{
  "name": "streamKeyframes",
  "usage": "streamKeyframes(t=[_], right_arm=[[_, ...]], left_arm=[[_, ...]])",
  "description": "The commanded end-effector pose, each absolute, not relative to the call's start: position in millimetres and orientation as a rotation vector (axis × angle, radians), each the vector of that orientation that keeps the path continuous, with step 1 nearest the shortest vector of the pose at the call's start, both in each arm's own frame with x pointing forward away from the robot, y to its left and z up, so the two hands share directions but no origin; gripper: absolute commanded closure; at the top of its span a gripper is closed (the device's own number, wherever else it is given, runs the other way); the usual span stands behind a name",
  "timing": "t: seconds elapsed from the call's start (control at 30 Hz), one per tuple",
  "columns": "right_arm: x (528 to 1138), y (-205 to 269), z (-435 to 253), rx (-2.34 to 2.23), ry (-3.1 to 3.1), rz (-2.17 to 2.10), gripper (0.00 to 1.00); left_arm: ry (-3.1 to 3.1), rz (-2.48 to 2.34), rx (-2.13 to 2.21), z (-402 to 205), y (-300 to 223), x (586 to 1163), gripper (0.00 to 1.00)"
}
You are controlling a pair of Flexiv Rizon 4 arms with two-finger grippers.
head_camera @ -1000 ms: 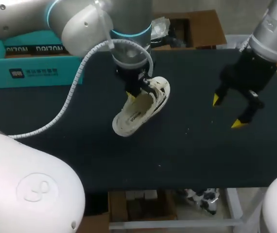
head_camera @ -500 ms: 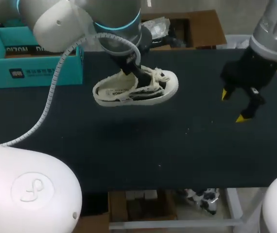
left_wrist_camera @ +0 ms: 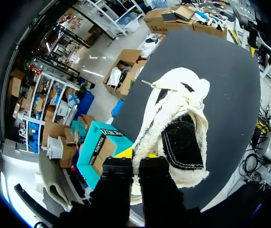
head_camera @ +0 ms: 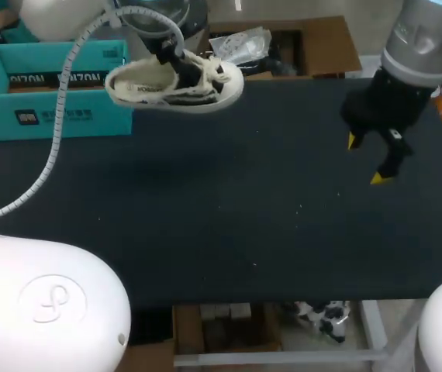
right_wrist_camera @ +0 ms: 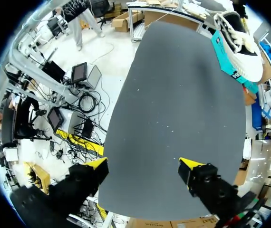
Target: Open the shoe tongue, take the insole out of the shoe, put the insole back into the shoe, and pack the shoe into the shoebox
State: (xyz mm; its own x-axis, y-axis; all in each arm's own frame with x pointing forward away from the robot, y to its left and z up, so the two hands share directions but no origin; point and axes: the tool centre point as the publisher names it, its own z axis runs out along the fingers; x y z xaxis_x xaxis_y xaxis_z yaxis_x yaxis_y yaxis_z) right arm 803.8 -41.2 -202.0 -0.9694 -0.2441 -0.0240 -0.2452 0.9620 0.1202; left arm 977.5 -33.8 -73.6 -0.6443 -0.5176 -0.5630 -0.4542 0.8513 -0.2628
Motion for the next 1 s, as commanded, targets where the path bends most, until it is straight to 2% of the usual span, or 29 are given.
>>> streamKeyframes(t=[0.03,0.5,0.8,1.0], right_arm=[[804.1,-41.2,-201.0,-0.388,3.106,0.191,0.00],[804.1,-41.2,-201.0,-0.388,3.106,0.191,0.00],[804.1,-41.2,-201.0,-0.388,3.106,0.191,0.00],[804.1,-41.2,-201.0,-0.388,3.106,0.191,0.00]], left_arm=[[2.397,-0.193,-0.615,-65.0,20.6,1020.9,1.00],[2.433,-0.257,-0.499,-94.3,189.7,1155.4,1.00],[2.462,-0.291,-0.547,-124.6,244.3,1192.0,1.00],[2.505,-0.280,-0.553,-154.4,259.8,1199.0,1.00]])
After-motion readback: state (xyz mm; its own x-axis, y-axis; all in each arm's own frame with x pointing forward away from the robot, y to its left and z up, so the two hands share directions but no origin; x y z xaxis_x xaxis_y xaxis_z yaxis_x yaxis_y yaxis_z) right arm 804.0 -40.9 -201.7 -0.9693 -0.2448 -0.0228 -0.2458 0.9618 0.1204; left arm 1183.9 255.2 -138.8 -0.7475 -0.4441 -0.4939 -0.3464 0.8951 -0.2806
